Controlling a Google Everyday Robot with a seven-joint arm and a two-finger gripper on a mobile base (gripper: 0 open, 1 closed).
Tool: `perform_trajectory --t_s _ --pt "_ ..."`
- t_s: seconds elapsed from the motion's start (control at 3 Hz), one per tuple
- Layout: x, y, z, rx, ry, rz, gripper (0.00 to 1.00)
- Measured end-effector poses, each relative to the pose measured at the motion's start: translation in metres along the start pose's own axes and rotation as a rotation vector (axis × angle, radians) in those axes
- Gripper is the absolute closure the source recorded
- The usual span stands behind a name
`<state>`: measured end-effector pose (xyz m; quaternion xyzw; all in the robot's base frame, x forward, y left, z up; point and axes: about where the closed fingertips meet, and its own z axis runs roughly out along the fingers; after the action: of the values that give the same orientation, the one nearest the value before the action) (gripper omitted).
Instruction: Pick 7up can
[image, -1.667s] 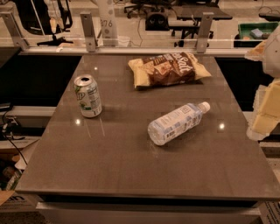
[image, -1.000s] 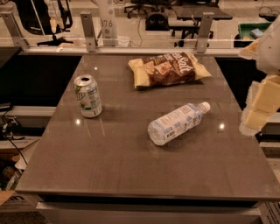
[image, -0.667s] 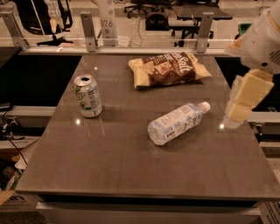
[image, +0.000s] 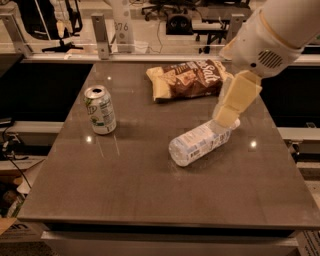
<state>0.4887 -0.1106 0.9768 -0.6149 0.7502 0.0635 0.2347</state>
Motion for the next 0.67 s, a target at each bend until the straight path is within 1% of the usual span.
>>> perform_trajectory --t_s 0.33,0.67 --pt "-0.032 0.0 0.023 0.004 -0.078 0.037 0.0" --pt "-0.062 -0.003 0.053 0.01 -0.149 0.069 0.0"
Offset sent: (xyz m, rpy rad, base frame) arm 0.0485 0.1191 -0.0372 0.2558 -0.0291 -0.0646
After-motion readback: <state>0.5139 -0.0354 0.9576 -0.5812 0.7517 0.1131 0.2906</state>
